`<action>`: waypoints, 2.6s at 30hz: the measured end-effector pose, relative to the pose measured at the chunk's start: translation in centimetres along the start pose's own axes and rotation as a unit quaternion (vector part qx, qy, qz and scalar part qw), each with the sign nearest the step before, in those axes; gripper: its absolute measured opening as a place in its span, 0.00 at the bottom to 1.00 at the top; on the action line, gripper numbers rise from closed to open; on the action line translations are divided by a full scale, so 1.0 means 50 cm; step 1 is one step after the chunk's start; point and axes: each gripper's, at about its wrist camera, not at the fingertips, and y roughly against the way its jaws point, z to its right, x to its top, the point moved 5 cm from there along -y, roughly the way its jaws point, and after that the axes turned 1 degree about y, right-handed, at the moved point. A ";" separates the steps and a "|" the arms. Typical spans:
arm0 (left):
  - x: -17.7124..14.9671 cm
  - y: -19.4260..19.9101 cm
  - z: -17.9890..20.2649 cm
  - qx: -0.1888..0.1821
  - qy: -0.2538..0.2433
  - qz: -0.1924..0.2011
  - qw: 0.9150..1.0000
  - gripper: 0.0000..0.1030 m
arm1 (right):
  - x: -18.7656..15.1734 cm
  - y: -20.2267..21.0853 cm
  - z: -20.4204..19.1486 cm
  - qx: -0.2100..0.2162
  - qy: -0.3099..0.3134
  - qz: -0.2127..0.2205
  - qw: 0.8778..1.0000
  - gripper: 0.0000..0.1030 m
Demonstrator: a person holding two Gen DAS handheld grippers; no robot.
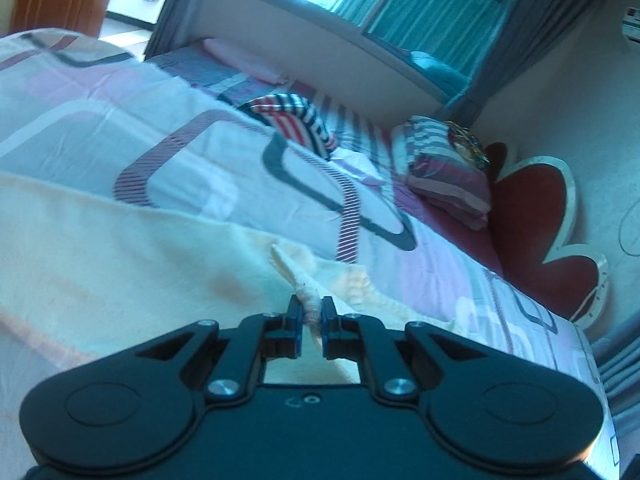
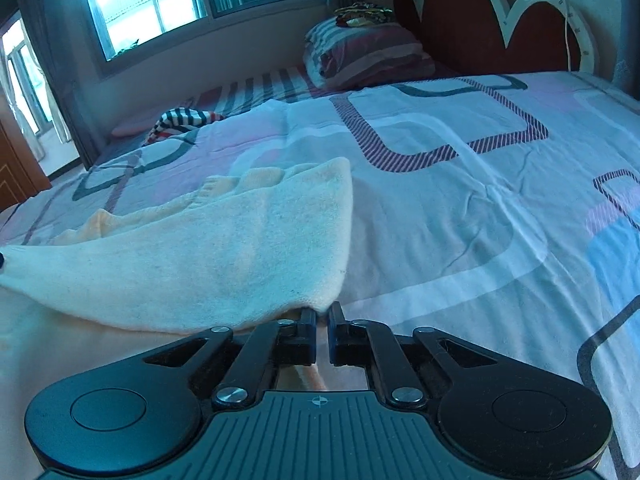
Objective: Fold small clothes
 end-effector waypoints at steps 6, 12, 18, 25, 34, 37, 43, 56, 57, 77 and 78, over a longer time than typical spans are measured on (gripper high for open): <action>-0.039 -0.023 0.004 0.012 -0.040 -0.011 0.999 0.07 | 0.019 -0.004 0.039 -0.096 0.031 0.028 0.995 0.00; -0.069 -0.030 -0.014 0.037 -0.071 -0.029 0.996 0.07 | 0.009 0.019 0.089 -0.045 -0.030 0.015 0.998 0.01; -0.064 -0.027 -0.026 0.042 -0.065 -0.026 0.997 0.07 | 0.036 0.022 0.063 0.008 -0.058 0.018 0.998 0.56; -0.076 -0.032 -0.035 0.056 -0.083 -0.026 0.995 0.07 | 0.015 -0.013 0.034 0.009 -0.035 -0.019 0.999 0.09; -0.080 -0.002 -0.029 0.094 -0.112 -0.008 0.989 0.33 | 0.038 0.027 0.040 -0.033 -0.022 0.021 0.999 0.09; -0.074 0.009 -0.015 0.078 -0.117 -0.006 0.990 0.45 | 0.058 0.029 0.029 -0.023 -0.014 0.029 0.999 0.16; -0.065 -0.055 -0.012 0.086 -0.111 -0.026 0.990 0.55 | 0.099 -0.034 0.016 -0.025 -0.007 0.024 0.999 0.55; -0.063 -0.048 -0.034 0.109 -0.115 -0.026 0.987 0.63 | 0.090 -0.096 0.020 -0.098 0.046 0.015 0.994 0.55; -0.063 -0.038 -0.040 0.109 -0.109 -0.025 0.988 0.65 | 0.090 -0.084 0.018 -0.084 0.037 0.016 0.996 0.55; -0.027 0.050 -0.092 0.113 -0.094 -0.024 0.989 0.68 | 0.160 -0.032 -0.227 0.018 0.158 0.028 0.987 0.55; -0.028 0.051 -0.094 0.112 -0.094 -0.027 0.989 0.68 | 0.147 -0.037 -0.238 0.030 0.146 0.018 0.989 0.55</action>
